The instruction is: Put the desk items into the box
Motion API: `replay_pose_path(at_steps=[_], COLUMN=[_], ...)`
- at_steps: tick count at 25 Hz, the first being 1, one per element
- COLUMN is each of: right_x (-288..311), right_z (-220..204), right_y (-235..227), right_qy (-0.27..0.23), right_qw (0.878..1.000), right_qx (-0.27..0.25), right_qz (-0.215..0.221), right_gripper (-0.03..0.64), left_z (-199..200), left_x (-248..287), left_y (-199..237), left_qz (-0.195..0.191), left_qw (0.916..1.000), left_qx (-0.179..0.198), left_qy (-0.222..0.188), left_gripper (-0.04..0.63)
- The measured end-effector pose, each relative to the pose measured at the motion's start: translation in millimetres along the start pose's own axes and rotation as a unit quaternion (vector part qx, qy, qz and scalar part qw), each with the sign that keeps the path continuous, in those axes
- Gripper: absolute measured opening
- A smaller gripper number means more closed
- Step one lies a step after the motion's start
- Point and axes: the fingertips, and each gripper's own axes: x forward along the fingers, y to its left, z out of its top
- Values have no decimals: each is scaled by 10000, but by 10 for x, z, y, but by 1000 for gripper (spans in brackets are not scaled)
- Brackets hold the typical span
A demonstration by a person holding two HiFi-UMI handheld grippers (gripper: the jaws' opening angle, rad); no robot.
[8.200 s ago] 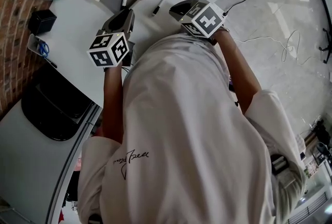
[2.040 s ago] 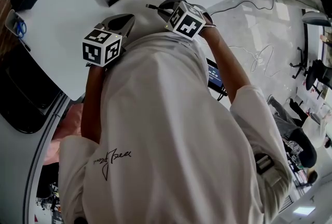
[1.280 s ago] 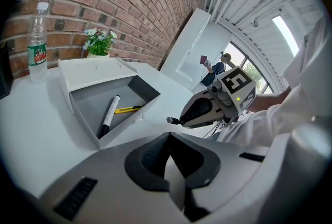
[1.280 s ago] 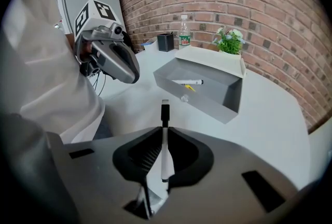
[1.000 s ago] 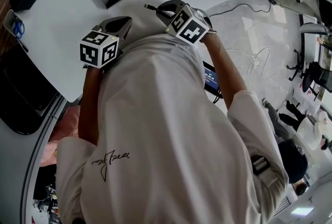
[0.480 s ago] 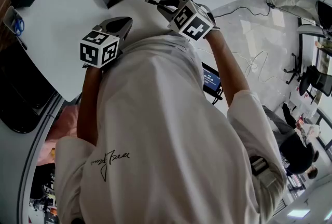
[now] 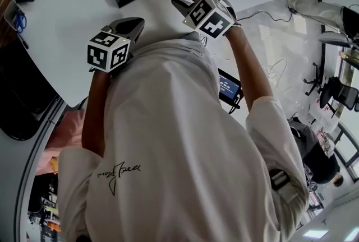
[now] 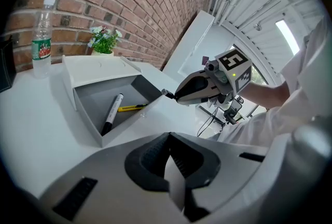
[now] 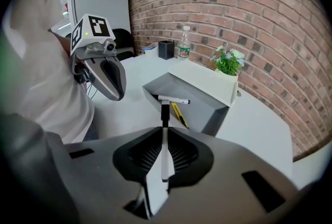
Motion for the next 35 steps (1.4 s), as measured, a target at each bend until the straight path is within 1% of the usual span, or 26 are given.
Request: replay_pose_path(at_steps=[3, 9, 17, 20, 23, 35], right_x=[43, 48, 114, 157, 172, 349], right_z=[51, 114, 175, 230, 269, 342], right_y=[-41, -114, -207, -271, -342, -472], right_qy=[-45, 44, 101, -4, 9, -46], right_qw=[10000, 9997, 9992, 9991, 9990, 9988], right_qx=[-63, -229, -387, -419, -455, -462], right_qz=[30, 34, 98, 61, -3, 136], right_gripper=[55, 55, 55, 55, 55, 55], left_z=[-4, -11, -21, -27, -41, -71], left_x=[-2, 0, -11, -7, 1, 27], left_y=[24, 32, 57, 61, 65, 92], left_qz=[-1, -16, 51, 56, 48, 35], left_qw=[10000, 9999, 9998, 9998, 9997, 9994], left_qx=[-48, -154, -183, -192, -220, -336], left_qy=[-15, -37, -14, 4, 25, 120], left_gripper=[5, 5, 5, 5, 5, 5])
